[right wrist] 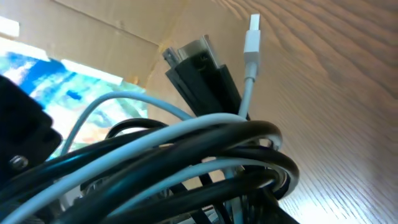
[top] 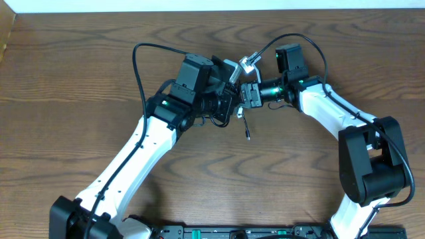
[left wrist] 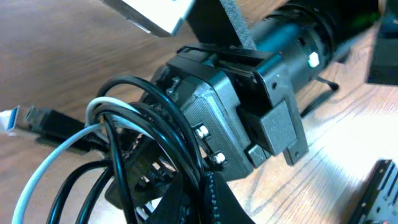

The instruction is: Untangle cables

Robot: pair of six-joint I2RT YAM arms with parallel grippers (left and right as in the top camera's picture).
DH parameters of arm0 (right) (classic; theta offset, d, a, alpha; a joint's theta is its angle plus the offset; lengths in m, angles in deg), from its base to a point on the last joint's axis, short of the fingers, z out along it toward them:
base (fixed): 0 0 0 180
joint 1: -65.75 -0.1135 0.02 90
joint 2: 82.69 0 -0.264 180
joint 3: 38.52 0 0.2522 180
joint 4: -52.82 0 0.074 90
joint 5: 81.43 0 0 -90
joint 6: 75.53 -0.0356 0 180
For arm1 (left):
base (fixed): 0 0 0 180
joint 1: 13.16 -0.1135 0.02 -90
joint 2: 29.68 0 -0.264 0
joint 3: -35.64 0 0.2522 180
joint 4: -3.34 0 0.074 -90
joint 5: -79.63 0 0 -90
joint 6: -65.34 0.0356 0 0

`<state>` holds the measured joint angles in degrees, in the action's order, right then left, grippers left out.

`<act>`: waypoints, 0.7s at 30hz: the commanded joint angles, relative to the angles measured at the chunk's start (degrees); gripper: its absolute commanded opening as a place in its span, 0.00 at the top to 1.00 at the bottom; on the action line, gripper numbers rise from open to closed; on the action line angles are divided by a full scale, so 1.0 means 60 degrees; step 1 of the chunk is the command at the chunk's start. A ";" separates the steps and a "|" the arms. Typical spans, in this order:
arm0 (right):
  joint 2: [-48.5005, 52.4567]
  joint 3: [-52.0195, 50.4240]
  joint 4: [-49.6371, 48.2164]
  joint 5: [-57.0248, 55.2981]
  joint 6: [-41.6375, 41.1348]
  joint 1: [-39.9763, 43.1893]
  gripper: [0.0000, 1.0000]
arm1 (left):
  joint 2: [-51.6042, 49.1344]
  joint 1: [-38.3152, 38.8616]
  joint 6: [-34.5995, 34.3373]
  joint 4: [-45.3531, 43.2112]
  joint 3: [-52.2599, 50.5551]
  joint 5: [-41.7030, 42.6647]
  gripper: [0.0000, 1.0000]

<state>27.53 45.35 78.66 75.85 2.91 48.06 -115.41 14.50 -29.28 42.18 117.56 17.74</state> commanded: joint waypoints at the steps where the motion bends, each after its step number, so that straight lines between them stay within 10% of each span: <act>1: -0.0127 0.0018 0.0372 -0.1086 0.0160 -0.0120 0.74 | -0.0459 0.0069 -0.0863 -0.0058 0.0066 0.0131 0.93; 21: -0.0131 0.0022 0.2291 -0.4860 0.0758 -0.0106 0.58 | -0.1606 0.0047 -0.2014 -0.0346 0.0066 -0.1126 0.92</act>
<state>27.53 45.28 93.00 48.05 6.19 48.04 -124.94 14.76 -39.97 40.67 117.56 13.44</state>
